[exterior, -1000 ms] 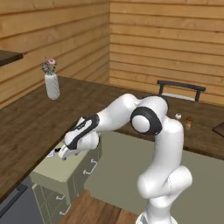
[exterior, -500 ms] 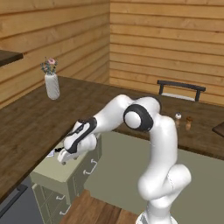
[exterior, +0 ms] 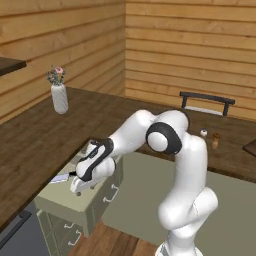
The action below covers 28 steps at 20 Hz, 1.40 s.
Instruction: Pick up the knife from the drawer and place it on the cutting board. Then place the meat from the plate to the cutting board.
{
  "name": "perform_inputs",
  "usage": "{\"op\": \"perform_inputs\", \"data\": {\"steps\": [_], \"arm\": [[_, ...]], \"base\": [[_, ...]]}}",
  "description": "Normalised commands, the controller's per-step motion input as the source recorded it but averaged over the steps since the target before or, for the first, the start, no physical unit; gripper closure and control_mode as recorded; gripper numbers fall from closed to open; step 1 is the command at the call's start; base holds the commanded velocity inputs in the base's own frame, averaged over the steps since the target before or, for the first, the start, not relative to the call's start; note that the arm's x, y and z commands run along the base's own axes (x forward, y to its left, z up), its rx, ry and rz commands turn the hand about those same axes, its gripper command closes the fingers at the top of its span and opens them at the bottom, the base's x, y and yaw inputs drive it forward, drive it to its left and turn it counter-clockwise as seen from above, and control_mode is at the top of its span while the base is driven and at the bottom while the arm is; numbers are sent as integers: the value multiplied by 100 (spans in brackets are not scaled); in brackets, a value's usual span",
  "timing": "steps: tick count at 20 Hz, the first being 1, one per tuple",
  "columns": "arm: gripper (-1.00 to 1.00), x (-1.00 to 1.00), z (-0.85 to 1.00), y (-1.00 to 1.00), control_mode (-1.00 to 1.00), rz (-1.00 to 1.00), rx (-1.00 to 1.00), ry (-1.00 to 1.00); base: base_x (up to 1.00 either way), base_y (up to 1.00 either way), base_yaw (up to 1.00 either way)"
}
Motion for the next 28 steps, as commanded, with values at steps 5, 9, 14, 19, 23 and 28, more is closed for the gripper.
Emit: {"op": "perform_inputs", "data": {"steps": [5,9,14,19,23,28], "arm": [[-100,-100,7,-94,-100,-20,0,0],[-100,-95,18,-100,-100,-30,-2,0],[-100,54,70,-34,-100,-30,-3,-1],[-100,98,62,4,-100,-17,-1,0],[-100,61,41,18,-100,0,-11,0],[-100,7,4,3,-100,7,-25,0]], "base": [[0,0,0],[0,0,0],[0,0,0],[0,0,0],[0,0,0],[0,0,0]]}}
